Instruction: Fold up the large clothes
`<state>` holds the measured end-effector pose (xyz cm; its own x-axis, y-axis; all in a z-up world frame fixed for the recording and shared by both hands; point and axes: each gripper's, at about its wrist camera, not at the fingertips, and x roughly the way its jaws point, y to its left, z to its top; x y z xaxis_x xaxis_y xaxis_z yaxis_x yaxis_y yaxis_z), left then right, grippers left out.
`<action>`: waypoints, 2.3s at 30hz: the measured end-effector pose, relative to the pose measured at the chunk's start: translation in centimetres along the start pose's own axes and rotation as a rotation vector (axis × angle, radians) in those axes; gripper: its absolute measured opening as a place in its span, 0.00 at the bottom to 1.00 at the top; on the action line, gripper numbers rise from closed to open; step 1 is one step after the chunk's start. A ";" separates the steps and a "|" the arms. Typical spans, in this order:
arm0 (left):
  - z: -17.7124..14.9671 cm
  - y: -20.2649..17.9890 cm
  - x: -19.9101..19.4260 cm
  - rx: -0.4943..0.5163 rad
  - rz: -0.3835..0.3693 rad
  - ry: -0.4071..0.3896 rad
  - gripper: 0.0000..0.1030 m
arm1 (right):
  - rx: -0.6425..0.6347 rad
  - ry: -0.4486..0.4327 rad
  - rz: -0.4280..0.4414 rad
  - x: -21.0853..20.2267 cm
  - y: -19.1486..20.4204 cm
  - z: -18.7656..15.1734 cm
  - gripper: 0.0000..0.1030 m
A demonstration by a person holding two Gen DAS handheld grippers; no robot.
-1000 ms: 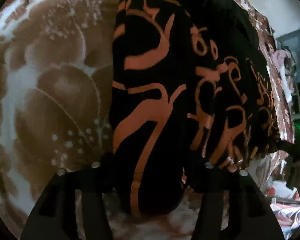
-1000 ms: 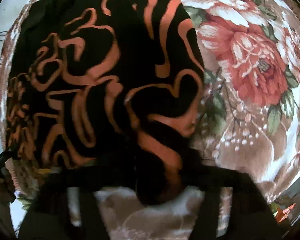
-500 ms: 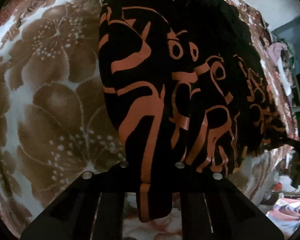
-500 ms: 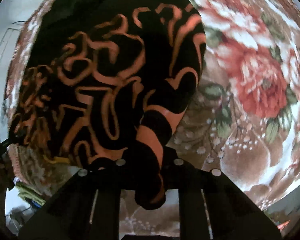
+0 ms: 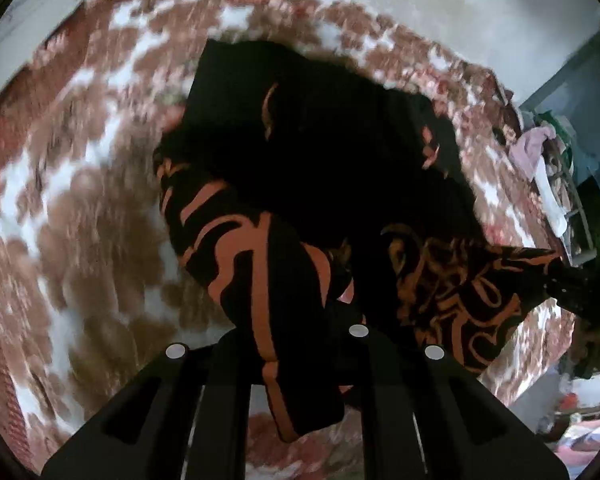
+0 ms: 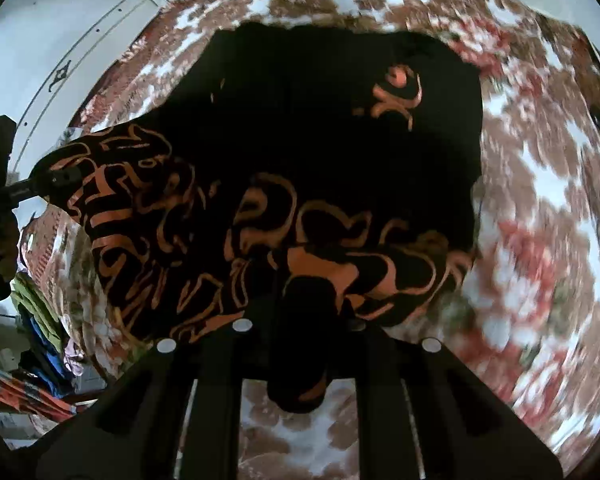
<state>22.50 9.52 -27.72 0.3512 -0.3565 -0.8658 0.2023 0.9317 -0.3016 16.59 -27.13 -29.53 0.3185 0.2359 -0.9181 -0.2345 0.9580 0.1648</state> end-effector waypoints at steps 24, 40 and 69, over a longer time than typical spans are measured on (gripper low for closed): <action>26.1 -0.7 6.2 0.062 -0.064 -0.201 0.09 | -0.010 -0.228 -0.124 1.4 -9.3 23.9 0.14; 34.8 10.6 25.9 -0.155 0.071 0.060 0.14 | 0.053 0.017 -0.202 18.8 -21.0 31.2 0.17; 30.3 1.9 18.5 0.432 0.120 -0.050 0.78 | -0.065 -0.061 -0.352 13.0 -24.6 26.3 0.95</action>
<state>57.06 2.62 -32.28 0.4373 -0.2605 -0.8608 0.5166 0.8562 0.0033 50.62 -43.37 -36.03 0.4437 -0.0950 -0.8911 -0.1578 0.9705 -0.1821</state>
